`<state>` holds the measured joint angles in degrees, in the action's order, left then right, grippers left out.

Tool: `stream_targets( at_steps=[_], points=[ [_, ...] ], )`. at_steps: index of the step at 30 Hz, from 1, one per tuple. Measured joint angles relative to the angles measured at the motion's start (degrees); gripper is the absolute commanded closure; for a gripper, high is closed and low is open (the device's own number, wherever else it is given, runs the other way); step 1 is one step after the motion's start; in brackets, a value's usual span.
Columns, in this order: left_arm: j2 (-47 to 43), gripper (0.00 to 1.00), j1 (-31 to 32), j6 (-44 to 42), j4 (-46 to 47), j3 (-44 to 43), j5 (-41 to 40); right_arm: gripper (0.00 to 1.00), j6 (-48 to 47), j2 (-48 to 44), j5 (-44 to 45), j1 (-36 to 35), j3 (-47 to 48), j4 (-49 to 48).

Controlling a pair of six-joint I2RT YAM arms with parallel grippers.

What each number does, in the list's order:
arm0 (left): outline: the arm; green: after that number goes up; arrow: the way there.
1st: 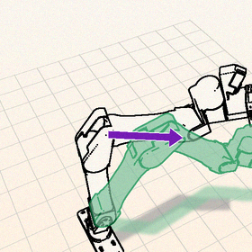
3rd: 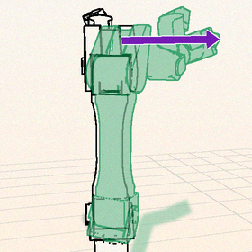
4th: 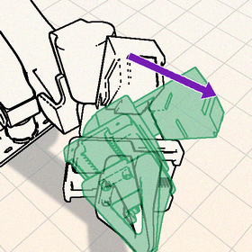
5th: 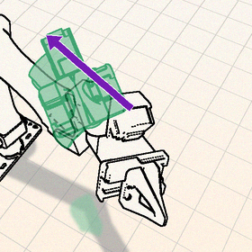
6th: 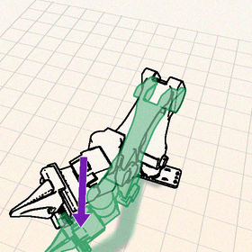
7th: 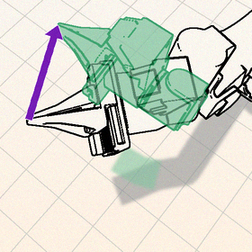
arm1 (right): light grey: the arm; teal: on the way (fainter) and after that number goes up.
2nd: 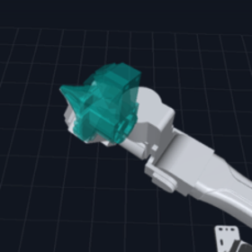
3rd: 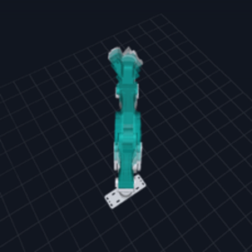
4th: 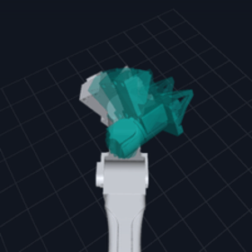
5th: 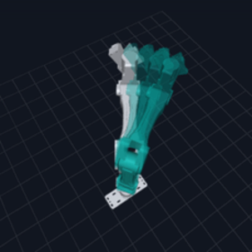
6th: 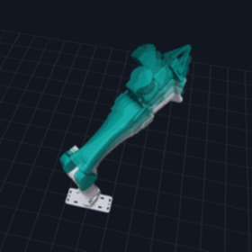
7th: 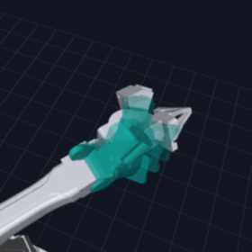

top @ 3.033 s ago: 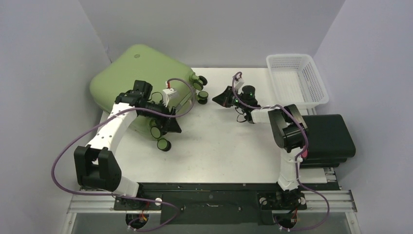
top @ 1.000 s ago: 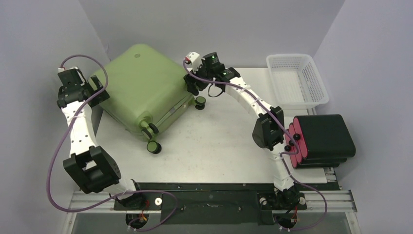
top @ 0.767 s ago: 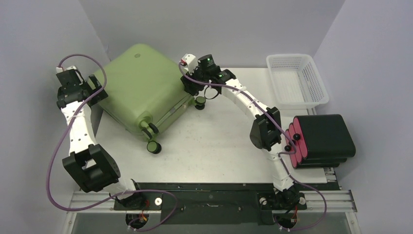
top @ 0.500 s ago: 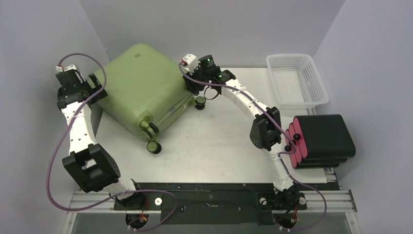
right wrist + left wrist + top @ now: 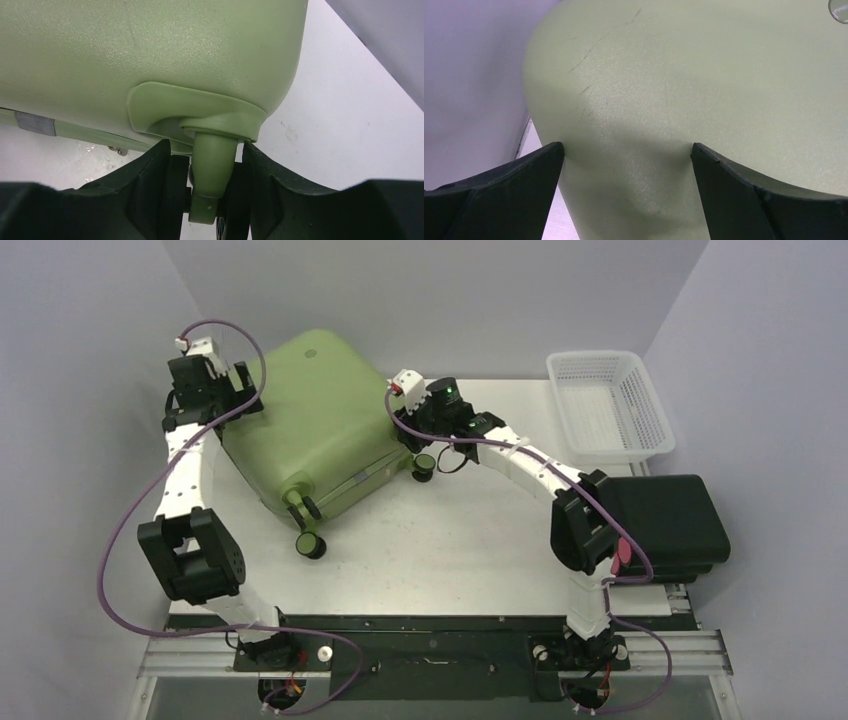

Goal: Open, take out, and arrange the luggage
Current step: Adjust the luggage at the center of the board.

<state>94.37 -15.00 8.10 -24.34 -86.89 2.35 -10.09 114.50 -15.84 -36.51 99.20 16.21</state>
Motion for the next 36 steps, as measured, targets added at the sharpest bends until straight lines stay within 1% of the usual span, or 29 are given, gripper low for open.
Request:
stream_targets(
  at_steps=[7, 16, 18, 19, 20, 21, 22, 23, 24, 25, 27, 28, 30, 32, 34, 36],
  points=[
    [6.38, 0.04, 4.61, -1.55, -1.79, -7.69, 0.0, 1.0, 4.79, -7.15, 3.89, -0.15, -9.27, -1.42],
    [16.57, 0.04, 10.86, -4.31, -4.17, -20.9, 0.11, 1.0, 12.39, -14.78, 14.71, -2.99, -19.06, -3.8],
    [18.53, 0.04, 11.5, -4.68, -4.85, -23.69, 0.79, 1.0, 13.55, -15.63, 17.53, -4.13, -19.89, -3.63],
    [19.17, 0.04, 11.61, -4.85, -5.2, -24.7, 1.22, 0.98, 13.97, -15.76, 18.8, -4.66, -19.98, -3.39],
    [19.65, 0.04, 11.65, -4.98, -5.44, -25.4, 1.73, 0.95, 14.23, -15.78, 20.02, -5.11, -19.98, -3.23],
    [19.74, 0.04, 11.65, -5.14, -5.53, -25.57, 2.03, 0.87, 14.27, -15.78, 21.2, -5.33, -19.98, -3.19],
    [19.63, 0.04, 11.63, -5.27, -5.62, -25.53, 2.29, 0.81, 14.21, -15.78, 22.03, -5.73, -19.98, -3.17],
    [19.37, 0.04, 11.56, -5.35, -5.64, -25.29, 2.64, 0.79, 13.86, -15.78, 22.58, -5.88, -19.98, -3.1],
    [18.88, 0.04, 11.39, -5.49, -5.44, -24.76, 3.13, 0.74, 13.46, -15.78, 22.99, -5.95, -19.98, -3.02],
    [18.29, 0.04, 11.06, -5.64, -5.22, -24.02, 4.0, 0.72, 12.87, -15.82, 23.17, -5.97, -19.91, -2.82],
    [16.44, 0.04, 9.97, -5.68, -5.49, -22.03, 6.8, 0.66, 11.34, -16.04, 23.61, -5.6, -19.54, -2.08],
    [15.12, 0.04, 9.2, -5.6, -6.21, -20.87, 8.59, 0.53, 10.45, -16.39, 23.67, -5.18, -19.26, -1.49],
    [11.8, 0.04, 7.61, -5.22, -8.55, -17.4, 12.07, 0.22, 8.48, -17.46, 23.34, -4.52, -19.15, -0.07],
    [7.85, 0.04, 6.21, -5.05, -11.41, -13.75, 14.58, 0.17, 4.74, -19.67, 23.3, -3.87, -19.15, 2.58],
    [3.13, 0.04, 5.25, -5.66, -13.7, -10.23, 15.72, 0.16, 1.92, -24.52, 23.26, -3.17, -18.75, 4.48],
    [-1.18, 0.04, 5.05, -6.16, -14.82, -7.65, 16.48, 0.16, 0.7, -30.8, 23.5, -2.36, -18.23, 3.61]
  ],
)
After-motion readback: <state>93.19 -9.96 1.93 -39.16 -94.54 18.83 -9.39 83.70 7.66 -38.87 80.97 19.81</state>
